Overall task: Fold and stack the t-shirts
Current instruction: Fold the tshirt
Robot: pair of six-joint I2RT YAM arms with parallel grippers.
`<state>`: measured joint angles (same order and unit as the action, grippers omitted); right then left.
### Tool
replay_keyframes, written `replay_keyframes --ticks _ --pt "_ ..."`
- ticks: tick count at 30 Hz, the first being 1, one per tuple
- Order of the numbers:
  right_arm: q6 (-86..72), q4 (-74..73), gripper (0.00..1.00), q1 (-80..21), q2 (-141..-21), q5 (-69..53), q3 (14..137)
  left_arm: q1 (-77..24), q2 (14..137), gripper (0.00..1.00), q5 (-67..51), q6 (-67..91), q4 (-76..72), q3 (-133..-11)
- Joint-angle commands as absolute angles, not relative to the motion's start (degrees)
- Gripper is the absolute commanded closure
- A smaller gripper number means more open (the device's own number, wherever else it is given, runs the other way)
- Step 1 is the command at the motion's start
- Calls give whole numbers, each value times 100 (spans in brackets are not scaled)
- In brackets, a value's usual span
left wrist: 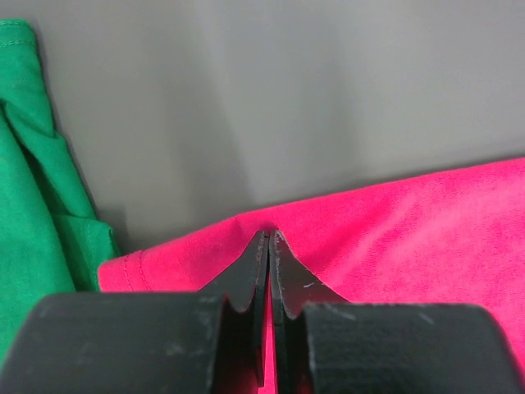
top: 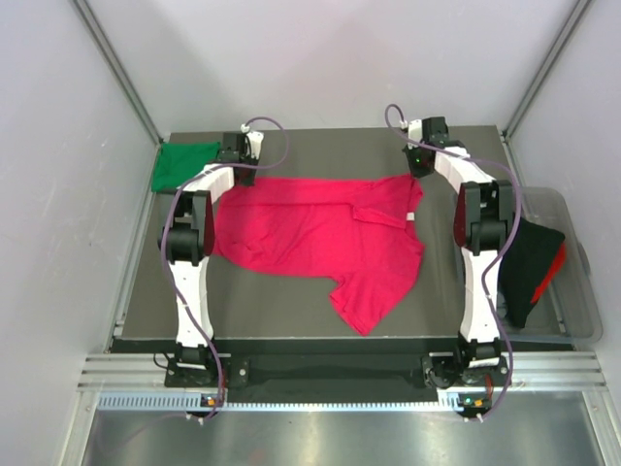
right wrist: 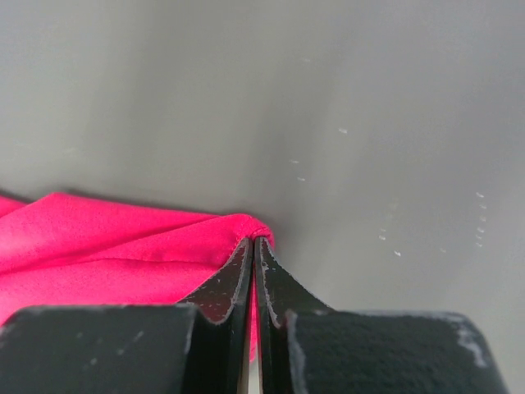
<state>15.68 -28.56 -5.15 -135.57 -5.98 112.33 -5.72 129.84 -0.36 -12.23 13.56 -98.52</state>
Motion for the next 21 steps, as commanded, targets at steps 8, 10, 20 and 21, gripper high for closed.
replay_keyframes --ticks 8,10,20,21 --pt "1485 -2522 100 -255 -13113 228 11013 -519 12990 96 501 -1125 1274 -9940" --pt "1494 -2557 100 -255 -13148 220 11083 -510 13095 96 492 -1142 1336 -10106" --pt "1512 -2566 100 -255 -13447 255 11276 -527 13605 97 334 -1222 1511 -10775" --pt "1529 -2558 100 -255 -13430 264 11250 -527 13623 97 325 -1222 1503 -10836"
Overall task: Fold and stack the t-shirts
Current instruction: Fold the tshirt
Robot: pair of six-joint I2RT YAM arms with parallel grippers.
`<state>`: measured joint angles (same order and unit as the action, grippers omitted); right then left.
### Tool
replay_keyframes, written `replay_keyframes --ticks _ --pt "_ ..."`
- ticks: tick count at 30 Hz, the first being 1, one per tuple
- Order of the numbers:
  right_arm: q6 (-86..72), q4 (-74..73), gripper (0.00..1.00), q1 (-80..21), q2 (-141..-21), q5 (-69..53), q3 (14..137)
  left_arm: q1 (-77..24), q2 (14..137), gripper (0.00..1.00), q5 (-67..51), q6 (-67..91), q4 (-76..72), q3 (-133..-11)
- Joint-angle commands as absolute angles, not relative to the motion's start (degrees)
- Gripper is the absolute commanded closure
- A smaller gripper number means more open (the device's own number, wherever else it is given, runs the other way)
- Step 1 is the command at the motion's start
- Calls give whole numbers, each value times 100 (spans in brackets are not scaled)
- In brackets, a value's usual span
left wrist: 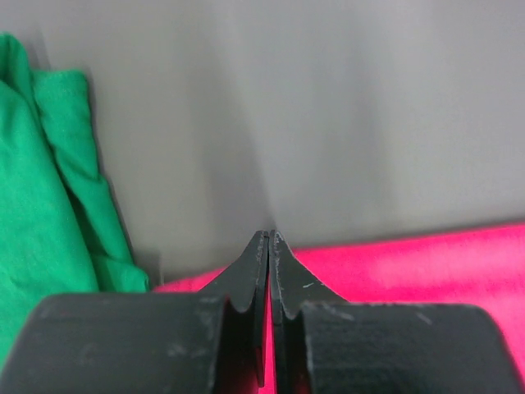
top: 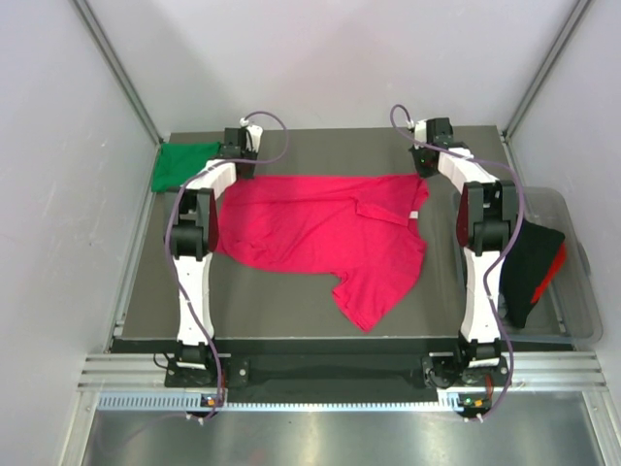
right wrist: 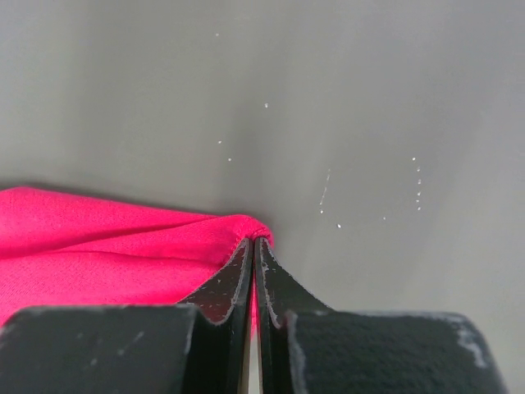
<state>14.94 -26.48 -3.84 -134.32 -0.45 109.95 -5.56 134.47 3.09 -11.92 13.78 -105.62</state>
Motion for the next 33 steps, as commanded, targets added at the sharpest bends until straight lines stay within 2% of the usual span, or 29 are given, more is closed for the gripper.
replay_keyframes --ticks 1,4,6,8,13,19,24,28,29,31,33 --pt "1555 -2523 100 -255 -13412 290 11233 -527 13614 97 334 -1248 1486 -10863" --pt "1599 -2531 98 -255 -13299 238 11224 -527 13544 98 378 -1239 1468 -10942" --pt "1547 -2488 80 -255 -13132 237 11058 -527 13213 96 378 -1169 1276 -10759" --pt "1521 -2277 66 -246 -12684 211 10829 -562 12834 90 404 -1108 1003 -10487" --pt "1635 -1960 56 -246 -11517 220 10231 -886 11419 70 763 -1282 115 -9607" --pt "1827 -2257 54 -290 -10216 -577 9564 -1414 9907 60 1151 -1564 131 -9063" --pt "2957 -3397 55 -658 -9274 -1738 8457 -1573 8703 59 1072 -1889 911 -8019" --pt "4277 -3832 62 -1632 -7861 -1785 6745 -1556 7710 60 994 -1802 1467 -6946" --pt "4480 -3806 63 -2148 -7544 -1723 5897 -1547 7203 59 837 -1784 1485 -6413" --pt "4702 -3691 63 -2591 -6691 -1845 5198 -1389 6752 54 634 -1732 1555 -5978" --pt "4484 -3779 64 -3084 -6234 -2020 4659 -1170 6443 55 606 -1635 1774 -5696"
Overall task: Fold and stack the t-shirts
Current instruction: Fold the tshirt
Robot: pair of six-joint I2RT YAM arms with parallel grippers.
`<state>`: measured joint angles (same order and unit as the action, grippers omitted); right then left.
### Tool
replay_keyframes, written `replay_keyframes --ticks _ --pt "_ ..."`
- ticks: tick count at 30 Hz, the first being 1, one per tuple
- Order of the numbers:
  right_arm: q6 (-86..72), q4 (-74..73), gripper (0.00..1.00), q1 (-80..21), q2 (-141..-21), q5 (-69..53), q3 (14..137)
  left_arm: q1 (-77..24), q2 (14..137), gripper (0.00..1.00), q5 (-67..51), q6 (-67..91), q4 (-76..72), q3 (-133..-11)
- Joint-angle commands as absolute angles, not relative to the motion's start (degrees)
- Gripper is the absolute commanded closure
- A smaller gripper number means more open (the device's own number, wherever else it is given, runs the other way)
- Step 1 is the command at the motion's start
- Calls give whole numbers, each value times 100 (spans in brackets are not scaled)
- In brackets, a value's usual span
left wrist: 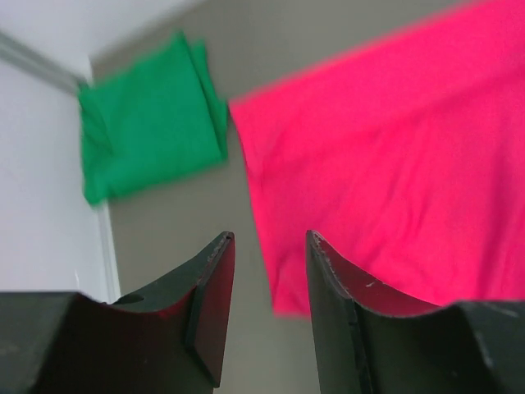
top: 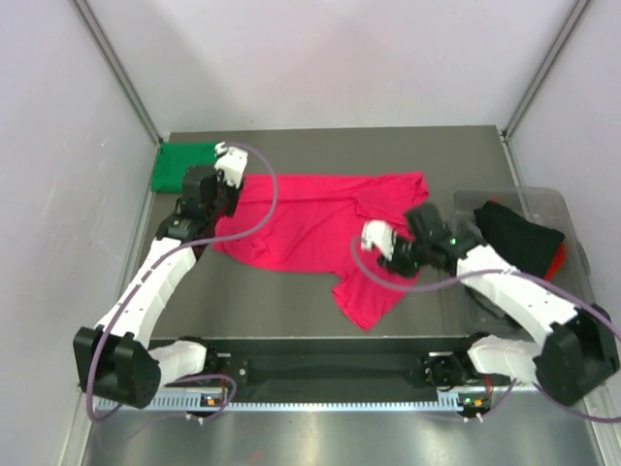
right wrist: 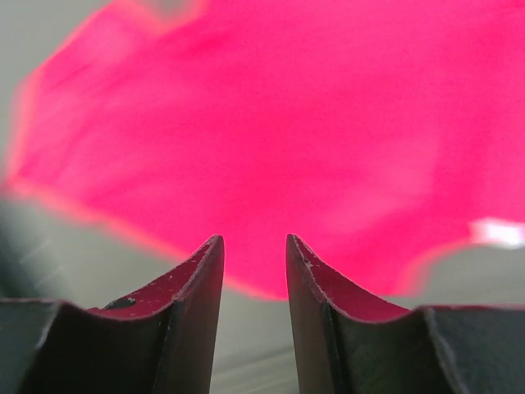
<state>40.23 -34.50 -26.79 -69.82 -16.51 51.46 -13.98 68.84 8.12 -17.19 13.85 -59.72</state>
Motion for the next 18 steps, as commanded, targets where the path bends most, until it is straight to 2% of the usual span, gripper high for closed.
replay_keyframes --ticks 1,8,18 --pt "4430 -3892 64 -3276 -6171 -2126 4597 -1117 6312 55 615 -1626 1836 -5626" --pt "4368 -4008 64 -3480 -6003 -2452 4219 -589 5722 55 26 -1310 1907 -5194" --pt "4412 -3446 68 -4560 -6459 -2269 3947 -501 6125 58 237 -1213 1969 -5484"
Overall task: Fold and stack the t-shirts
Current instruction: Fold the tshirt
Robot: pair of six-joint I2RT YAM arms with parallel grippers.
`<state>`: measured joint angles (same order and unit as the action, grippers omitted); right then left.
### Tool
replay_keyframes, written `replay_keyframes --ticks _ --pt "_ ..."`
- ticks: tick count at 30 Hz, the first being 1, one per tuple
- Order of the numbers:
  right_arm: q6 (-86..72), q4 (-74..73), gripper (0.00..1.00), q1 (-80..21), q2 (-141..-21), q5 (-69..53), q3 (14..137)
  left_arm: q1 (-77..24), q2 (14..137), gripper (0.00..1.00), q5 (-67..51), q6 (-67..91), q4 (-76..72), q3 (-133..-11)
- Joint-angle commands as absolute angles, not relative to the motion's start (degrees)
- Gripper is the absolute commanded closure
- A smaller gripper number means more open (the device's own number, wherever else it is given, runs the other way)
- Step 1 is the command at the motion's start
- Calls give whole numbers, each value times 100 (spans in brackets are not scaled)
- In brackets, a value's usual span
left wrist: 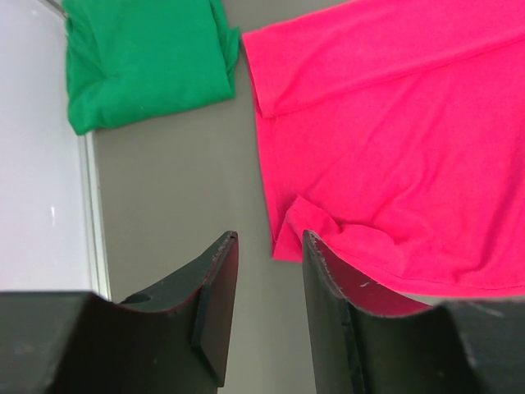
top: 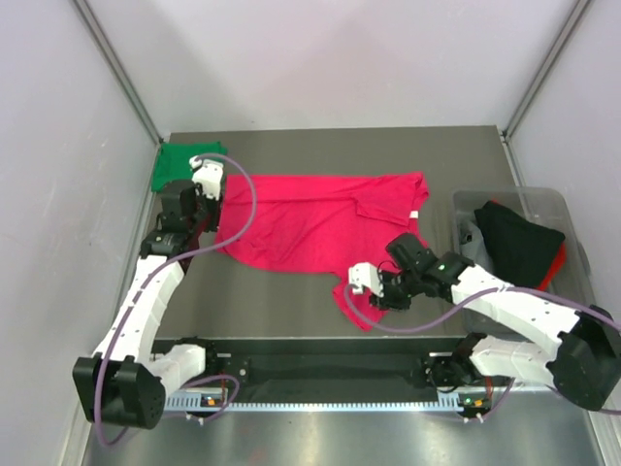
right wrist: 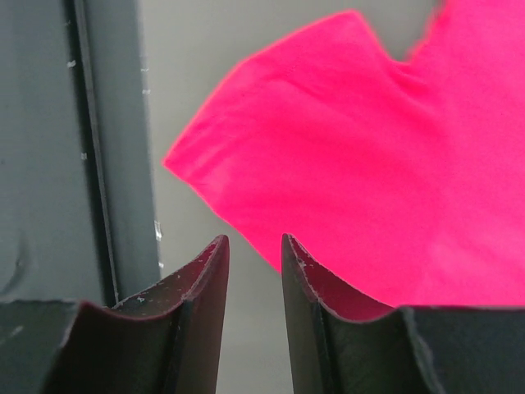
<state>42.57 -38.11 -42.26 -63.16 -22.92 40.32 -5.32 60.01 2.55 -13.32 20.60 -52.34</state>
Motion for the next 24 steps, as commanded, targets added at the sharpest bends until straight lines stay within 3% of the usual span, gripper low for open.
replay_keyframes --ticks 1,24 --pt "4430 -3411 68 -4762 -6521 -2215 3920 -492 6213 59 246 -1213 1969 -5519" --pt "4518 -2628 66 -6143 -7840 -1653 3735 -475 6530 59 431 -1283 1837 -5502"
